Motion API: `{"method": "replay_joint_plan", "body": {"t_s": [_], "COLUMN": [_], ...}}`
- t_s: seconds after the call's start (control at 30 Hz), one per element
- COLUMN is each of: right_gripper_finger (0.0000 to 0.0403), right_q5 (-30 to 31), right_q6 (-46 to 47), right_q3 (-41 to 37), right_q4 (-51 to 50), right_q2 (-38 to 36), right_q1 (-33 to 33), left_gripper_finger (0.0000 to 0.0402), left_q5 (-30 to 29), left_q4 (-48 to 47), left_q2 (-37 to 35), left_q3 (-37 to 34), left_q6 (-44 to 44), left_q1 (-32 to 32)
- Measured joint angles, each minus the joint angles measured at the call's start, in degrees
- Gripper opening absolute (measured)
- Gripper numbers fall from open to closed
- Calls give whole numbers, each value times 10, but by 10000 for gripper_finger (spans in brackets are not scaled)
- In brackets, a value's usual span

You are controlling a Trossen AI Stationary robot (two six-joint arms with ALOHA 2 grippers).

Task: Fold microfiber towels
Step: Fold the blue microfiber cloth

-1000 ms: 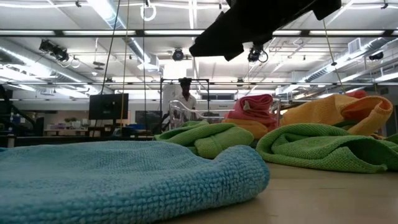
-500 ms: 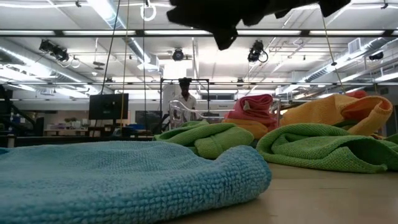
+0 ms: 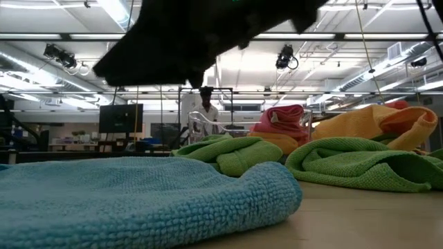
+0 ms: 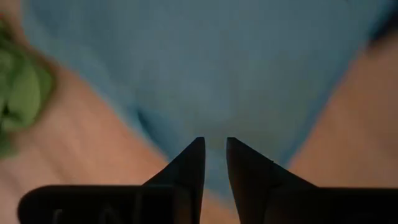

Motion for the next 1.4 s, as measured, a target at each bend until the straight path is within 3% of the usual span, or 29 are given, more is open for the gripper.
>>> {"method": "replay_joint_plan", "body": {"t_s": [0.17, 0.53, 0.83, 1.2, 1.4], "right_gripper_finger": [128, 128, 128, 128, 128], "right_q5": [-29, -52, -69, -149, -155], "right_q6": [-32, -90, -115, -133, -151], "right_q3": [62, 65, 67, 74, 74], "right_q4": [-28, -30, -39, -51, -97], "right_q2": [42, 68, 76, 76, 70], "right_q1": [-10, -34, -59, -71, -80], "left_gripper_finger": [65, 50, 46, 28, 31], "left_q5": [-6, -16, -46, -66, -66], "left_q4": [102, 108, 114, 140, 139], "left_q2": [28, 108, 114, 114, 114], "left_q3": [-17, -17, -16, -16, -16], "left_q6": [-28, -117, -231, -237, -217], "left_q1": [15, 26, 44, 58, 61]}}
